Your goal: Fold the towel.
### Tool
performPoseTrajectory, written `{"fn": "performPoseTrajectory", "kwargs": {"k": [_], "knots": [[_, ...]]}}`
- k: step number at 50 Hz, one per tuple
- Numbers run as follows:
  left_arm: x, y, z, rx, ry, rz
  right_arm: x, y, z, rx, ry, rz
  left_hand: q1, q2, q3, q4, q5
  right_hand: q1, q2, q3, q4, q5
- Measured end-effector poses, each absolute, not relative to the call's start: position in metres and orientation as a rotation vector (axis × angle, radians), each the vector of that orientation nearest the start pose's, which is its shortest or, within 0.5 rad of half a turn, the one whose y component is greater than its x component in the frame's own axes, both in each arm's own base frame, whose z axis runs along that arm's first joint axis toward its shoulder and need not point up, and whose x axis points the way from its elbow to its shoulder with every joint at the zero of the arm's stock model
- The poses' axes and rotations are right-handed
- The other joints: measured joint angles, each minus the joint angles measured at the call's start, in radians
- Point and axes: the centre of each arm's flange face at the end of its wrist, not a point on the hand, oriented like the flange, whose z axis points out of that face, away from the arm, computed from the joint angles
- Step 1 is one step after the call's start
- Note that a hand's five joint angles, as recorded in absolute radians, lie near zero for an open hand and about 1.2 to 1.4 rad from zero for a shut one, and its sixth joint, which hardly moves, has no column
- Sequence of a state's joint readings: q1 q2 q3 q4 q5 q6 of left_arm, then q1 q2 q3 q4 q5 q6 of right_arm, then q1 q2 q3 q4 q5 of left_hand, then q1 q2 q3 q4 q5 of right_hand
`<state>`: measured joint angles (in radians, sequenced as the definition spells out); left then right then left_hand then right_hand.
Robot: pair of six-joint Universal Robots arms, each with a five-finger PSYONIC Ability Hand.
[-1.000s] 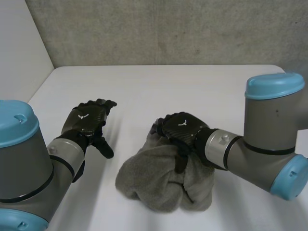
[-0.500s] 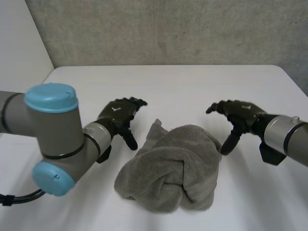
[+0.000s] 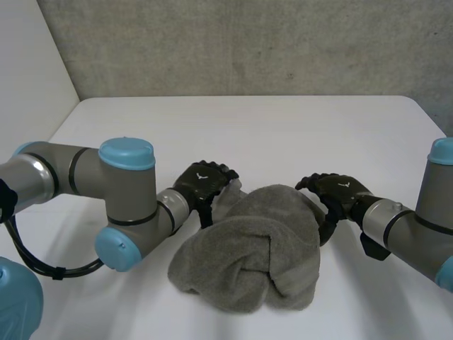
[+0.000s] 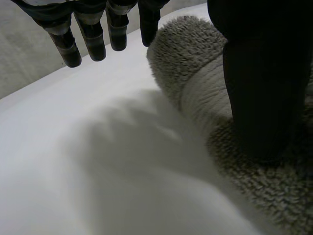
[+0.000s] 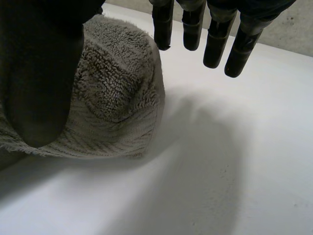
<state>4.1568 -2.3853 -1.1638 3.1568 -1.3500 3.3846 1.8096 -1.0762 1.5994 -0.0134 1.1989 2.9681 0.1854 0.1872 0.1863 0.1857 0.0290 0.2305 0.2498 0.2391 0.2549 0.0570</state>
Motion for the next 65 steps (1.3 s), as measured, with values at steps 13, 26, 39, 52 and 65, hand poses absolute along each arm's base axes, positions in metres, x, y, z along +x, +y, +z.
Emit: {"fn": "performPoseTrajectory", "kwargs": {"k": [13, 26, 39, 52, 65], "knots": [[-0.365, -0.266, 0.123, 1.464, 2.629, -1.911, 0.243, -0.285, 0.143, -0.768, 2.316, -1.408, 0.176, 0.174, 0.171, 0.171, 0.154, 0.313, 0.293, 0.307, 0.293, 0.320], [-0.370, -0.275, 0.132, 1.431, 2.554, -1.997, 0.253, -0.301, 0.159, -0.809, 2.252, -1.518, 0.944, 0.957, 0.959, 0.965, 0.919, 1.081, 1.058, 1.080, 1.086, 1.087], [-0.367, -0.342, 0.276, 0.798, 1.816, -2.555, 0.297, -0.344, 0.295, -0.869, 1.632, -2.360, 0.992, 1.020, 1.025, 1.030, 0.974, 1.081, 1.058, 1.080, 1.086, 1.087], [-0.330, -0.316, 0.315, 0.603, 1.829, -2.613, 0.320, -0.315, 0.314, -0.945, 1.465, -2.484, 0.996, 1.021, 1.028, 1.031, 0.979, 1.081, 1.058, 1.080, 1.086, 1.087], [-0.287, -0.278, 0.173, 0.793, 2.255, -2.061, 0.306, -0.290, 0.166, -1.532, 2.016, -1.882, 0.996, 1.023, 1.028, 1.032, 0.979, 1.081, 1.058, 1.080, 1.086, 1.087]]}}
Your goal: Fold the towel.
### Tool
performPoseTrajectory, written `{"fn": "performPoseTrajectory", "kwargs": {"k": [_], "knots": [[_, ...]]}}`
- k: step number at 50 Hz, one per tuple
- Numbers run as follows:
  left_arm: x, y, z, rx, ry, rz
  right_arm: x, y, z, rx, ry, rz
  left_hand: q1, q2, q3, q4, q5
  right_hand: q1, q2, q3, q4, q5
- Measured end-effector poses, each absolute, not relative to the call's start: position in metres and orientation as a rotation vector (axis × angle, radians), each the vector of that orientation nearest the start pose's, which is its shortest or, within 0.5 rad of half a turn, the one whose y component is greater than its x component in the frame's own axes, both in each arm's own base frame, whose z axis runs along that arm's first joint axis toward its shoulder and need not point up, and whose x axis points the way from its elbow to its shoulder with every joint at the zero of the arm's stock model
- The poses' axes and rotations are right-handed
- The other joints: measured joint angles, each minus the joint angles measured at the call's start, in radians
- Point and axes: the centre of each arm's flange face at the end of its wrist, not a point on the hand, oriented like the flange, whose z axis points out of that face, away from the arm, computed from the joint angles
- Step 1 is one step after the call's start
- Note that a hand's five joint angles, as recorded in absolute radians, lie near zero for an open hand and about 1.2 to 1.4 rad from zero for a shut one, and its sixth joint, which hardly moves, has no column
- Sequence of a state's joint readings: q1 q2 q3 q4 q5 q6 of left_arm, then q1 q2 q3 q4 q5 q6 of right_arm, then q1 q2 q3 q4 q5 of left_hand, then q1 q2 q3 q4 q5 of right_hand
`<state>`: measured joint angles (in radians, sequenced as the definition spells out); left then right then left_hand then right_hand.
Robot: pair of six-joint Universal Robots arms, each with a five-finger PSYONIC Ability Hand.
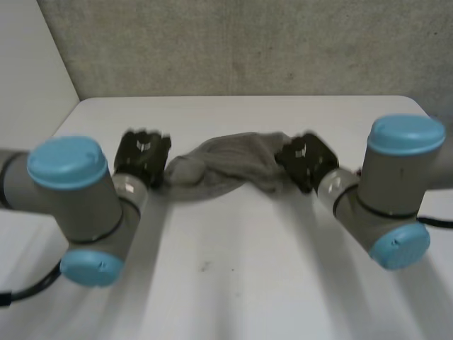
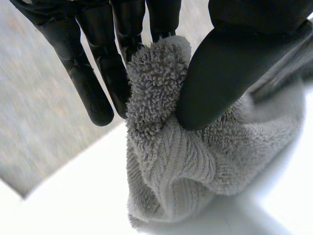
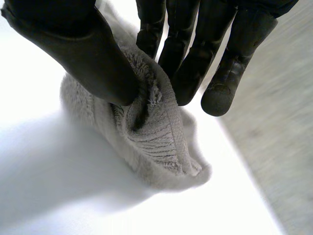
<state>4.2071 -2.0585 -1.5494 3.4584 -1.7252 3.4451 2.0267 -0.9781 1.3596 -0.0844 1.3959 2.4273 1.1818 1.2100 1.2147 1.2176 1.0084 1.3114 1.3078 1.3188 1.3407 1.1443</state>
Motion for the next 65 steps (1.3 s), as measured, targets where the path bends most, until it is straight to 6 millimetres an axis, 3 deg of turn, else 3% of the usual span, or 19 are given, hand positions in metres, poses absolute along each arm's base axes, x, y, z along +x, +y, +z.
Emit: {"fn": "performPoseTrajectory", "kwargs": {"k": [2, 7, 12, 17, 19, 24, 30, 40, 44, 56, 65], "knots": [[-0.278, -0.271, 0.156, 0.801, 2.298, -1.985, 0.299, -0.285, 0.148, -1.586, 2.067, -1.800, 0.000, 0.000, 0.000, 0.000, 0.000, 0.000, 0.000, 0.000, 0.000, 0.000], [-0.262, -0.261, 0.135, 0.803, 2.357, -1.870, 0.283, -0.278, 0.126, -1.627, 2.144, -1.695, 0.000, 0.000, 0.000, 0.001, 0.000, 0.000, 0.000, 0.000, 0.000, 0.000], [-0.247, -0.250, 0.134, 0.785, 2.384, -1.812, 0.271, -0.270, 0.131, -1.605, 2.174, -1.682, 0.000, 0.000, 0.001, 0.001, 0.000, 0.000, 0.000, 0.000, 0.000, 0.000], [-0.235, -0.237, 0.147, 0.772, 2.383, -1.818, 0.260, -0.254, 0.145, -1.580, 2.173, -1.693, 0.000, -0.016, -0.021, -0.024, 0.000, 0.000, 0.000, 0.000, 0.000, 0.000], [-0.233, -0.231, 0.151, 0.778, 2.383, -1.828, 0.257, -0.247, 0.148, -1.576, 2.172, -1.690, -0.132, -0.152, -0.156, -0.159, -0.109, 0.000, 0.000, 0.000, 0.000, 0.000], [-0.231, -0.216, 0.160, 0.818, 2.387, -1.862, 0.251, -0.231, 0.148, -1.573, 2.176, -1.670, -0.755, -0.787, -0.790, -0.795, -0.765, 0.000, 0.000, 0.000, 0.000, 0.000], [-0.232, -0.213, 0.173, 0.826, 2.363, -1.930, 0.244, -0.233, 0.142, -1.546, 2.188, -1.718, -0.903, -0.935, -0.941, -0.942, -0.912, 0.000, 0.000, 0.000, 0.000, 0.000], [-0.242, -0.236, 0.217, 0.747, 2.240, -2.143, 0.221, -0.260, 0.141, -1.451, 2.271, -1.825, -0.886, -0.915, -0.920, -0.925, -0.885, 0.000, 0.000, 0.000, 0.000, 0.000], [-0.249, -0.252, 0.220, 0.726, 2.246, -2.168, 0.213, -0.267, 0.141, -1.425, 2.304, -1.832, -0.810, -0.837, -0.842, -0.846, -0.809, 0.000, 0.000, 0.000, 0.000, 0.000], [-0.270, -0.298, 0.173, 0.786, 2.463, -1.899, 0.208, -0.270, 0.139, -1.401, 2.326, -1.823, -0.752, -0.779, -0.782, -0.787, -0.752, 0.000, 0.000, 0.000, 0.000, 0.000], [-0.277, -0.316, 0.150, 0.827, 2.540, -1.778, 0.207, -0.271, 0.140, -1.372, 2.329, -1.825, -0.674, -0.702, -0.707, -0.710, -0.676, 0.000, 0.000, 0.000, 0.000, 0.000]]}}
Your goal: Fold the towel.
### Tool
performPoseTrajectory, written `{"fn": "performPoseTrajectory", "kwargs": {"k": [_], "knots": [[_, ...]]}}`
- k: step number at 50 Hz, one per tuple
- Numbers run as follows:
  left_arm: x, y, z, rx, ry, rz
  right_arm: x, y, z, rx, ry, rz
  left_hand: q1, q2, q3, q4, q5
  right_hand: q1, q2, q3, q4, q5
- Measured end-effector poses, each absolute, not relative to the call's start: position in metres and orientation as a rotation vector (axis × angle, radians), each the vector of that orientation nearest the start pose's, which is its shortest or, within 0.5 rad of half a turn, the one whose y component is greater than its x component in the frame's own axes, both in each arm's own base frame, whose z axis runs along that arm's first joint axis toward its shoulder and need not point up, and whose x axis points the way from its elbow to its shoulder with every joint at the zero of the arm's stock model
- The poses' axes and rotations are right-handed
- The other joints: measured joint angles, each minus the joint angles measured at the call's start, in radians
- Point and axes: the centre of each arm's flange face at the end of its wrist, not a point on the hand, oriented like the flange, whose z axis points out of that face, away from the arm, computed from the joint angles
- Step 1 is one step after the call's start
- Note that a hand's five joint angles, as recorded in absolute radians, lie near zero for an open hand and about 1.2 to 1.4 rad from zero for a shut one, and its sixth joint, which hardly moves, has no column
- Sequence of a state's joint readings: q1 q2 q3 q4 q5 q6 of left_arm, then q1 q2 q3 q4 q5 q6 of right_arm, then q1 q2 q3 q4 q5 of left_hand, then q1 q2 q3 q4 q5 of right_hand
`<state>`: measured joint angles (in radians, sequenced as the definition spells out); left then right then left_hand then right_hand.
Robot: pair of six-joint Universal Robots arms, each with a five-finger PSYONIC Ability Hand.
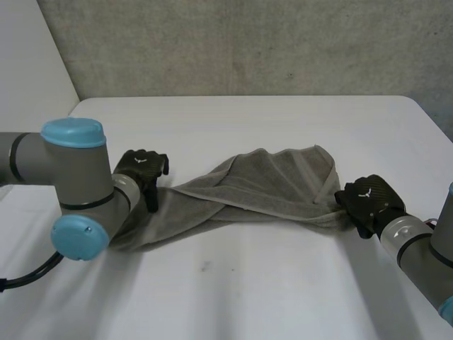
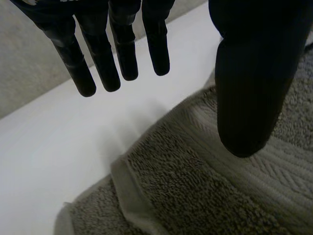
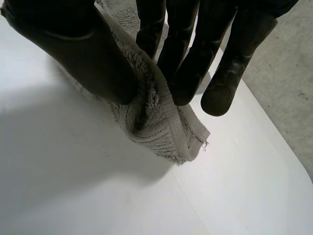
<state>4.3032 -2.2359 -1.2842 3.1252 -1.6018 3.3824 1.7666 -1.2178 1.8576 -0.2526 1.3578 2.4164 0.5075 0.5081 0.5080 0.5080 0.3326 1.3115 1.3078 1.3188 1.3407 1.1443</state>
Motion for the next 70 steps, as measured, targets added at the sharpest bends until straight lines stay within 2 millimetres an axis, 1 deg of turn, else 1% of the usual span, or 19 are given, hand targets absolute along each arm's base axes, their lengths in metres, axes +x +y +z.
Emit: {"fn": "performPoseTrajectory", "kwargs": {"k": [8, 15, 18, 20, 24, 29, 33, 35, 38, 39, 41, 42, 49, 51, 54, 57, 63, 66, 70], "knots": [[-0.286, -0.321, 0.135, 0.912, 2.595, -1.763, 0.207, -0.272, 0.140, -1.364, 2.333, -1.825, 0.059, 0.058, 0.058, 0.058, 0.058, 0.000, 0.000, 0.000, 0.000, 0.000], [-0.289, -0.325, 0.122, 0.942, 2.615, -1.746, 0.207, -0.272, 0.139, -1.365, 2.334, -1.822, 0.070, 0.070, 0.070, 0.070, 0.068, 0.000, 0.000, 0.000, 0.000, 0.000], [-0.290, -0.326, 0.120, 0.944, 2.615, -1.742, 0.207, -0.272, 0.140, -1.366, 2.333, -1.823, 0.126, 0.121, 0.121, 0.121, 0.115, 0.000, 0.000, 0.000, 0.000, 0.000], [-0.290, -0.327, 0.118, 0.945, 2.615, -1.738, 0.207, -0.272, 0.140, -1.366, 2.333, -1.824, 0.226, 0.226, 0.216, 0.216, 0.200, 0.000, 0.000, 0.000, 0.000, 0.000], [-0.290, -0.328, 0.117, 0.941, 2.610, -1.736, 0.207, -0.272, 0.141, -1.365, 2.331, -1.829, 0.566, 0.572, 0.569, 0.572, 0.564, 0.000, 0.000, 0.000, 0.000, 0.000], [-0.289, -0.329, 0.128, 0.915, 2.585, -1.768, 0.207, -0.274, 0.145, -1.361, 2.325, -1.851, 0.661, 0.686, 0.682, 0.685, 0.665, 0.000, 0.000, 0.000, 0.000, 0.000], [-0.286, -0.329, 0.155, 0.865, 2.530, -1.845, 0.208, -0.279, 0.160, -1.346, 2.298, -1.923, 0.673, 0.703, 0.699, 0.704, 0.682, 0.000, 0.000, 0.000, 0.000, 0.000], [-0.283, -0.326, 0.176, 0.833, 2.489, -1.905, 0.208, -0.281, 0.178, -1.323, 2.265, -1.994, 0.674, 0.706, 0.703, 0.708, 0.682, 0.000, 0.000, 0.000, 0.000, 0.000], [-0.279, -0.320, 0.201, 0.803, 2.442, -1.971, 0.209, -0.282, 0.201, -1.279, 2.223, -2.073, 0.675, 0.707, 0.705, 0.709, 0.686, 0.000, 0.000, 0.000, 0.000, 0.000], [-0.279, -0.318, 0.206, 0.798, 2.433, -1.984, 0.209, -0.282, 0.206, -1.269, 2.215, -2.086, 0.676, 0.708, 0.705, 0.709, 0.686, 0.000, 0.000, 0.000, 0.000, 0.000], [-0.275, -0.311, 0.225, 0.780, 2.398, -2.033, 0.209, -0.281, 0.226, -1.223, 2.190, -2.122, 0.678, 0.708, 0.706, 0.710, 0.687, 0.000, 0.002, 0.000, 0.000, 0.000], [-0.274, -0.309, 0.229, 0.777, 2.390, -2.044, 0.209, -0.281, 0.231, -1.212, 2.187, -2.125, 0.679, 0.708, 0.706, 0.710, 0.686, 0.000, 0.002, 0.000, 0.000, 0.000], [-0.261, -0.280, 0.282, 0.735, 2.279, -2.188, 0.206, -0.266, 0.300, -1.117, 2.139, -2.172, 0.679, 0.709, 0.706, 0.711, 0.686, 0.000, 0.002, 0.000, 0.000, 0.000], [-0.255, -0.270, 0.303, 0.717, 2.228, -2.248, 0.204, -0.258, 0.327, -1.106, 2.112, -2.205, 0.679, 0.709, 0.706, 0.711, 0.686, 0.000, 0.002, 0.000, 0.000, 0.000], [-0.249, -0.258, 0.326, 0.698, 2.170, -2.310, 0.203, -0.248, 0.357, -1.098, 2.077, -2.249, 0.679, 0.709, 0.707, 0.711, 0.686, 0.000, 0.002, 0.000, 0.000, 0.000], [-0.241, -0.243, 0.357, 0.674, 2.094, -2.386, 0.201, -0.236, 0.394, -1.089, 2.030, -2.308, 0.679, 0.709, 0.707, 0.711, 0.687, 0.000, 0.002, 0.000, 0.000, 0.000], [-0.230, -0.220, 0.405, 0.647, 2.005, -2.469, 0.198, -0.220, 0.446, -1.070, 1.958, -2.398, 0.679, 0.709, 0.708, 0.711, 0.686, 0.000, 0.002, 0.000, 0.000, 0.000], [-0.227, -0.213, 0.422, 0.641, 1.992, -2.480, 0.198, -0.221, 0.458, -1.067, 1.950, -2.408, 0.679, 0.710, 0.708, 0.711, 0.687, 0.000, 0.002, 0.000, 0.000, 0.000], [-0.225, -0.210, 0.433, 0.640, 2.000, -2.470, 0.200, -0.232, 0.459, -1.074, 1.977, -2.377, 0.679, 0.710, 0.708, 0.711, 0.686, 0.000, 0.002, 0.000, 0.000, 0.000]]}}
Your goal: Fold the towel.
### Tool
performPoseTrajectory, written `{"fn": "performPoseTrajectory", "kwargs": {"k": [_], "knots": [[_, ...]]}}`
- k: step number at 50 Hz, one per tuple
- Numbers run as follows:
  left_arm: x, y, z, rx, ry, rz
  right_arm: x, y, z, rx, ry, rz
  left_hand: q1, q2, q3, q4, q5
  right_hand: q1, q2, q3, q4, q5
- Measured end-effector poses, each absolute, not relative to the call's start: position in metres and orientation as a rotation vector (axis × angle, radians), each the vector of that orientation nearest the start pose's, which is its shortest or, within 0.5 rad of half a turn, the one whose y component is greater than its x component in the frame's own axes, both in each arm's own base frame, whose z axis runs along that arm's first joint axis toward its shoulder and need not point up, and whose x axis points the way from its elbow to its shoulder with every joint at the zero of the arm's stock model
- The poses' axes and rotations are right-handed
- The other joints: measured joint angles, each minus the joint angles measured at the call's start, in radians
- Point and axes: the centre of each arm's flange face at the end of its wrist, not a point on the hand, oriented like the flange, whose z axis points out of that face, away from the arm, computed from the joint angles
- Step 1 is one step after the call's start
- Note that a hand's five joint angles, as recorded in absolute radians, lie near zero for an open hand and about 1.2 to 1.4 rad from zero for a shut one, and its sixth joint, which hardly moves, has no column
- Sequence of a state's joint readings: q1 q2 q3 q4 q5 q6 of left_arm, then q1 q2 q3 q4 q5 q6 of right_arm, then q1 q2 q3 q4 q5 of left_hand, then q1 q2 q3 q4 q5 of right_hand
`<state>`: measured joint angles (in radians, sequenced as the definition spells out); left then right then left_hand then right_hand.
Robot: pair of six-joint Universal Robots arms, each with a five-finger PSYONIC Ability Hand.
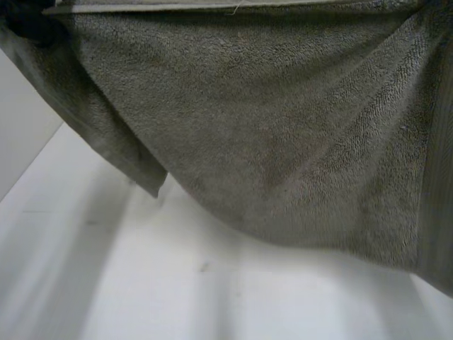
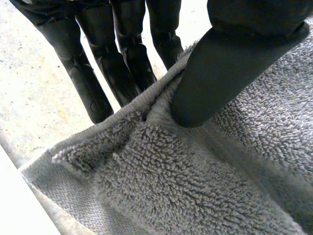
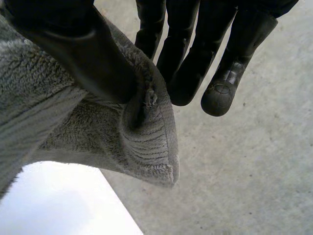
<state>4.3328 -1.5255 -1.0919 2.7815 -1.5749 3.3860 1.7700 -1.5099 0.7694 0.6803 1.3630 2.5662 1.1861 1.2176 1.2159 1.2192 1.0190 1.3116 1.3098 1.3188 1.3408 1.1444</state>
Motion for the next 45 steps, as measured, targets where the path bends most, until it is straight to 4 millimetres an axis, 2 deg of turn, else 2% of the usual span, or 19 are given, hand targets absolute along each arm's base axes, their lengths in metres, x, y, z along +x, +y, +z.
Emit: {"fn": "performPoseTrajectory", "kwargs": {"k": [3, 7, 12, 16, 20, 23, 27, 29, 31, 34, 36, 37, 40, 41, 42, 45], "knots": [[-0.225, -0.216, 0.429, 0.647, 2.035, -2.432, 0.203, -0.245, 0.450, -1.086, 2.018, -2.326, 0.000, 0.000, 0.000, 0.000, 0.000, 0.000, 0.000, 0.000, 0.000, 0.000], [-0.231, -0.235, 0.410, 0.665, 2.109, -2.351, 0.207, -0.263, 0.431, -1.105, 2.082, -2.242, 0.000, 0.000, 0.000, 0.000, 0.000, 0.000, 0.000, 0.000, 0.000, 0.000], [-0.244, -0.271, 0.377, 0.690, 2.192, -2.255, 0.216, -0.298, 0.394, -1.134, 2.159, -2.127, 0.000, 0.000, 0.000, 0.000, 0.000, 0.000, 0.000, 0.000, 0.000, 0.000], [-0.259, -0.311, 0.365, 0.671, 2.142, -2.312, 0.227, -0.332, 0.378, -1.120, 2.115, -2.194, 0.000, 0.000, 0.001, 0.000, 0.000, 0.000, 0.000, 0.000, 0.000, 0.000], [-0.272, -0.344, 0.377, 0.604, 1.979, -2.483, 0.243, -0.360, 0.381, -1.052, 1.970, -2.410, 0.000, 0.000, 0.001, 0.000, 0.000, 0.000, 0.000, 0.000, 0.000, 0.000], [-0.277, -0.359, 0.400, 0.519, 1.805, -2.652, 0.254, -0.374, 0.394, -0.945, 1.813, -2.618, 0.000, 0.000, 0.001, 0.000, 0.000, 0.000, 0.000, 0.000, 0.000, 0.000], [-0.277, -0.363, 0.424, 0.405, 1.671, -2.801, 0.259, -0.378, 0.409, -0.829, 1.684, -2.774, 0.000, 0.000, 0.001, 0.000, 0.000, 0.000, 0.000, 0.000, 0.000, 0.000], [-0.275, -0.362, 0.429, 0.359, 1.663, -2.834, 0.259, -0.376, 0.410, -0.806, 1.669, -2.797, 0.000, 0.000, 0.001, 0.000, 0.000, 0.000, 0.000, 0.000, 0.000, 0.000], [-0.274, -0.361, 0.424, 0.333, 1.702, -2.829, 0.259, -0.373, 0.406, -0.810, 1.687, -2.788, 0.000, 0.000, 0.001, 0.000, 0.000, 0.000, 0.000, 0.000, 0.000, 0.000], [-0.272, -0.359, 0.401, 0.323, 1.836, -2.755, 0.258, -0.369, 0.387, -0.862, 1.774, -2.713, 0.000, 0.000, 0.001, 0.000, 0.000, 0.000, 0.000, 0.000, 0.000, 0.000], [-0.271, -0.357, 0.374, 0.338, 1.955, -2.663, 0.259, -0.366, 0.360, -0.937, 1.879, -2.600, 0.001, 0.000, 0.001, 0.000, 0.000, 0.000, 0.000, 0.000, 0.000, 0.000], [-0.270, -0.356, 0.367, 0.344, 1.987, -2.636, 0.259, -0.365, 0.354, -0.954, 1.900, -2.573, 0.001, 0.000, 0.001, 0.000, 0.000, 0.000, 0.000, 0.000, 0.000, 0.000], [-0.268, -0.351, 0.314, 0.386, 2.160, -2.467, 0.261, -0.359, 0.302, -1.086, 2.049, -2.345, 0.005, 0.001, 0.001, 0.000, 0.000, 0.000, 0.000, 0.000, 0.000, 0.000], [-0.267, -0.350, 0.305, 0.393, 2.183, -2.441, 0.262, -0.358, 0.293, -1.106, 2.068, -2.309, 0.005, 0.001, 0.001, 0.000, 0.000, 0.000, 0.000, 0.000, 0.000, 0.000], [-0.266, -0.348, 0.285, 0.408, 2.231, -2.386, 0.263, -0.355, 0.274, -1.147, 2.107, -2.229, 0.005, 0.001, 0.001, 0.000, 0.000, 0.000, 0.000, 0.000, 0.000, 0.000], [-0.264, -0.343, 0.248, 0.434, 2.306, -2.293, 0.265, -0.351, 0.233, -1.220, 2.173, -2.071, 0.005, 0.001, 0.001, 0.000, 0.004, 0.000, 0.000, 0.000, 0.000, 0.009]]}}
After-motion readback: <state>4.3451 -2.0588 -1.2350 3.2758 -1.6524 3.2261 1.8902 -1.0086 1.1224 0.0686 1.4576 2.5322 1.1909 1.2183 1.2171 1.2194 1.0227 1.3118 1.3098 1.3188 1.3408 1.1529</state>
